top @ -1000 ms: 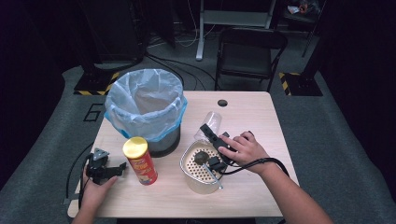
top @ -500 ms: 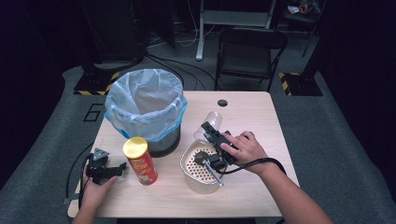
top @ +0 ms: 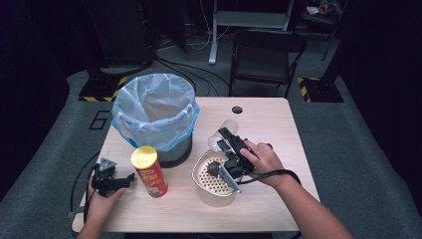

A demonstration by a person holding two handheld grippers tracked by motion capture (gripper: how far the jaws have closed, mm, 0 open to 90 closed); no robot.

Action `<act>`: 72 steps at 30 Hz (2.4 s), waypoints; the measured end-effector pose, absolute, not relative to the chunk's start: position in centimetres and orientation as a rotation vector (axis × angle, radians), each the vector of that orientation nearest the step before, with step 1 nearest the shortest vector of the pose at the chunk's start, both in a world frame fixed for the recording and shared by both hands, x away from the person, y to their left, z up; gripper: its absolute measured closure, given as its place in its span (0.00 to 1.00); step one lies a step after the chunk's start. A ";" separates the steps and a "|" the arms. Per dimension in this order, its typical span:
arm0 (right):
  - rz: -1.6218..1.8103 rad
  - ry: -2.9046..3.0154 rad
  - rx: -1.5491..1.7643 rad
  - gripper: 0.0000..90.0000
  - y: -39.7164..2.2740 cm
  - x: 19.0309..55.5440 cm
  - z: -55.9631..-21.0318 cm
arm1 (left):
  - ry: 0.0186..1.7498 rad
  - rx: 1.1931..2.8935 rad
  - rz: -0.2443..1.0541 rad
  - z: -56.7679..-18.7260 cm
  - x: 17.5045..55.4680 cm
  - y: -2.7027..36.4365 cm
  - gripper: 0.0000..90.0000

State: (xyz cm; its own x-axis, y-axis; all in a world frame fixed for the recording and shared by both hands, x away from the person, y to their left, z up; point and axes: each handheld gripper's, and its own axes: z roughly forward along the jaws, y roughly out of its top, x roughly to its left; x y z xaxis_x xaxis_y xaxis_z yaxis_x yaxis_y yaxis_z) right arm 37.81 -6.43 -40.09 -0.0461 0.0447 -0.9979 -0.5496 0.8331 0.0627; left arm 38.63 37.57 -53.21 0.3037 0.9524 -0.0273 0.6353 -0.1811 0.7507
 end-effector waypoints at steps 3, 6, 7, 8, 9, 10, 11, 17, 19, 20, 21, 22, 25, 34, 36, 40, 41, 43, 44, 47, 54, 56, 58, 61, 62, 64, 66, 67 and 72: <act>0.526 1.577 -0.393 0.44 -6.4 37.8 -40.1 | 1.411 1.906 0.606 -53.2 38.6 37.6 0.13; 0.572 1.607 -0.355 0.44 -6.4 37.8 -40.1 | 1.410 1.904 0.607 -53.2 38.6 37.6 0.13; 0.635 1.634 -0.304 0.44 -6.4 37.9 -39.9 | 1.411 1.905 0.607 -53.2 38.6 37.6 0.13; 0.674 1.651 -0.265 0.44 -6.4 38.0 -39.7 | 1.411 1.906 0.607 -53.2 38.6 37.6 0.13; 0.728 1.668 -0.221 0.44 -6.5 38.1 -39.5 | 1.411 1.906 0.607 -53.2 38.6 37.6 0.13; 0.728 1.668 -0.221 0.44 -6.5 38.1 -39.5 | 1.411 1.905 0.607 -53.2 38.6 37.6 0.13; 0.823 1.683 -0.125 0.44 -6.7 38.3 -39.0 | 1.411 1.906 0.607 -53.2 38.6 37.6 0.13; 1.119 1.719 0.136 0.44 -7.5 39.0 -37.4 | 1.411 1.906 0.607 -53.2 38.6 37.6 0.13; 1.227 1.745 0.229 0.44 -7.8 39.2 -36.9 | 1.410 1.904 0.607 -53.2 38.6 37.6 0.13; 1.227 1.745 0.229 0.44 -7.8 39.2 -36.9 | 1.410 1.904 0.607 -53.2 38.6 37.6 0.13; 1.281 1.772 0.270 0.44 -8.0 39.4 -36.6 | 1.411 1.906 0.607 -53.2 38.6 37.6 0.13; 1.329 1.801 0.304 0.44 -8.2 39.6 -36.3 | 1.411 1.906 0.607 -53.2 38.6 37.6 0.13; 1.480 1.861 0.418 0.44 -8.9 40.2 -36.0 | 1.411 1.906 0.607 -53.2 38.6 37.6 0.13; 1.740 2.005 0.676 0.44 -10.5 41.6 -35.4 | 1.411 1.906 0.607 -53.2 38.6 37.6 0.13; 1.786 2.042 0.735 0.44 -10.7 41.9 -35.2 | 1.411 1.906 0.607 -53.2 38.6 37.6 0.13; 1.814 2.097 0.776 0.44 -10.8 42.2 -34.9 | 1.411 1.906 0.606 -53.2 38.6 37.6 0.13; 1.807 2.098 0.778 0.44 -10.8 42.1 -34.7 | 1.411 1.905 0.607 -53.2 38.6 37.6 0.13; 1.807 2.107 0.775 0.43 -10.8 41.9 -34.3 | 1.412 1.905 0.607 -53.2 38.6 37.6 0.13; 1.807 2.107 0.775 0.43 -10.8 41.9 -34.3 | 1.412 1.905 0.607 -53.2 38.6 37.6 0.13; 1.795 2.113 0.763 0.43 -10.6 41.4 -33.0 | 1.414 1.903 0.608 -53.2 38.6 37.5 0.13; 1.762 2.121 0.697 0.43 -10.1 40.9 -29.2 | 1.420 1.903 0.602 -53.2 38.6 37.5 0.13; 1.755 2.104 0.695 0.43 -9.8 40.9 -28.0 | 1.418 1.901 0.604 -53.2 38.6 37.5 0.12; 1.753 2.091 0.687 0.43 -9.6 41.1 -26.8 | 1.409 1.912 0.606 -53.2 38.6 37.5 0.12; 1.750 2.100 0.659 0.43 -8.9 41.4 -25.2 | 1.396 1.922 0.606 -53.2 38.5 37.4 0.12; 1.748 2.101 0.646 0.43 -8.6 41.4 -24.7 | 1.396 1.922 0.606 -53.2 38.5 37.4 0.12; 1.744 2.102 0.627 0.43 -8.3 41.5 -24.3 | 1.396 1.921 0.606 -53.2 38.5 37.4 0.13; 1.737 2.102 0.602 0.43 -7.7 41.6 -23.4 | 1.396 1.922 0.606 -53.2 38.5 37.4 0.13; 1.750 2.089 0.594 0.43 -7.1 41.8 -22.7 | 1.398 1.932 0.593 -53.1 38.5 37.4 0.13; 1.765 2.070 0.593 0.43 -5.9 42.3 -21.2 | 1.398 1.931 0.595 -53.1 38.5 37.4 0.13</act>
